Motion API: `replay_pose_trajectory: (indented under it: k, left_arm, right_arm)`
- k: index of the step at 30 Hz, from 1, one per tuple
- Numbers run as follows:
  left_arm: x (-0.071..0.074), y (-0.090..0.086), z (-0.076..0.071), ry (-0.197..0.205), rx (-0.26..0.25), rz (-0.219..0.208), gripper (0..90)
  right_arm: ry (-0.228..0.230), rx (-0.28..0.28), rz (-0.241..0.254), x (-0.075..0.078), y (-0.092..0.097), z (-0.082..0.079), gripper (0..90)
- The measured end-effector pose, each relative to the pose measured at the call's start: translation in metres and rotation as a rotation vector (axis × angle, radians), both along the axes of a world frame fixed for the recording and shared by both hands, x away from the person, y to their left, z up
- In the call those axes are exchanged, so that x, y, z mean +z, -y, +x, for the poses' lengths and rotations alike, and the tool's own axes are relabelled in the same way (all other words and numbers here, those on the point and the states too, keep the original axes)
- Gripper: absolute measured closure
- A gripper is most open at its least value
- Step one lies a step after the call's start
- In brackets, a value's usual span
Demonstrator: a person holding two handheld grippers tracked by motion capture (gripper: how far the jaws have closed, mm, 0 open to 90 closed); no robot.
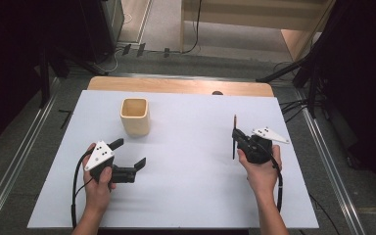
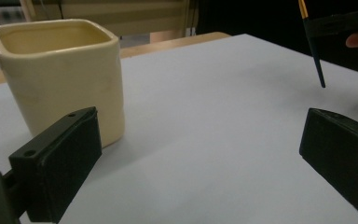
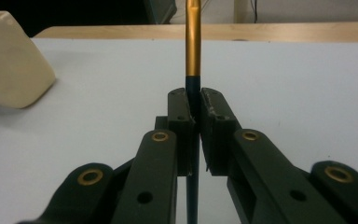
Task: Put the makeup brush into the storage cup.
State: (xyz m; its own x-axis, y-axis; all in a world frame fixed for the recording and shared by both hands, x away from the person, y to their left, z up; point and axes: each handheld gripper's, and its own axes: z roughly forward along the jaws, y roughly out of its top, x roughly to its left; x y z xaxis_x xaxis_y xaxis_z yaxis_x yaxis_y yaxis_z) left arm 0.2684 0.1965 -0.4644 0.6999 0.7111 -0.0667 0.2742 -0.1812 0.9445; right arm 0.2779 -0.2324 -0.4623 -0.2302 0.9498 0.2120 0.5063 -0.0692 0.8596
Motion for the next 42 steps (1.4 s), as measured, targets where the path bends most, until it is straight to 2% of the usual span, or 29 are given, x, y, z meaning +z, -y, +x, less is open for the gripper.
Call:
replay_pose_trajectory:
  k: [1,4,5,7,13,18,24,26,28,29,36,38,39,42]
  left_arm:
    - [0.0,0.0,0.001,0.002,-0.003,-0.011,0.0]
    - [0.0,-0.001,0.002,-0.004,-0.019,-0.033,0.0]
    - [0.0,0.0,0.002,-0.002,-0.023,-0.05,0.0]
    - [0.001,0.001,0.001,-0.002,-0.037,-0.072,0.0]
    - [0.002,0.013,-0.003,-0.009,-0.113,-0.058,0.0]
    - [0.001,0.022,-0.005,-0.015,-0.145,-0.046,0.1]
    - [-0.001,0.034,-0.006,-0.029,-0.164,-0.039,0.0]
    - [-0.002,0.038,-0.008,-0.022,-0.166,-0.023,0.1]
    - [-0.002,0.041,-0.009,-0.026,-0.162,-0.034,1.4]
    - [-0.002,0.042,-0.009,-0.029,-0.156,-0.036,6.1]
    - [-0.002,0.046,-0.01,-0.038,-0.163,-0.056,7.3]
    - [-0.002,0.047,-0.011,-0.04,-0.164,-0.059,9.5]
    - [-0.002,0.048,-0.011,-0.044,-0.169,-0.063,13.3]
    - [-0.002,0.051,-0.012,-0.056,-0.18,-0.075,14.9]
  right_arm:
    - [0.03,0.002,0.014,0.001,0.0,-0.004,84.3]
    - [0.044,0.005,0.029,0.001,-0.002,-0.006,84.3]
    - [0.062,0.007,0.049,0.0,-0.004,-0.009,84.4]
    - [0.067,0.008,0.05,0.0,-0.004,-0.009,84.4]
    - [0.104,0.023,0.088,0.002,-0.014,-0.016,84.3]
    - [0.141,0.056,0.097,0.005,-0.028,-0.02,84.3]
    - [0.145,0.079,0.124,0.006,-0.036,-0.022,84.3]
    - [0.15,0.092,0.135,0.007,-0.04,-0.024,84.3]
    - [0.156,0.104,0.139,0.008,-0.043,-0.025,84.3]
    - [0.161,0.118,0.143,0.009,-0.047,-0.026,84.3]
    - [0.17,0.16,0.16,0.01,-0.061,-0.029,84.4]
    - [0.171,0.174,0.169,0.011,-0.065,-0.029,84.3]
    - [0.171,0.191,0.178,0.012,-0.069,-0.03,84.3]
    - [0.177,0.205,0.184,0.012,-0.074,-0.031,84.3]
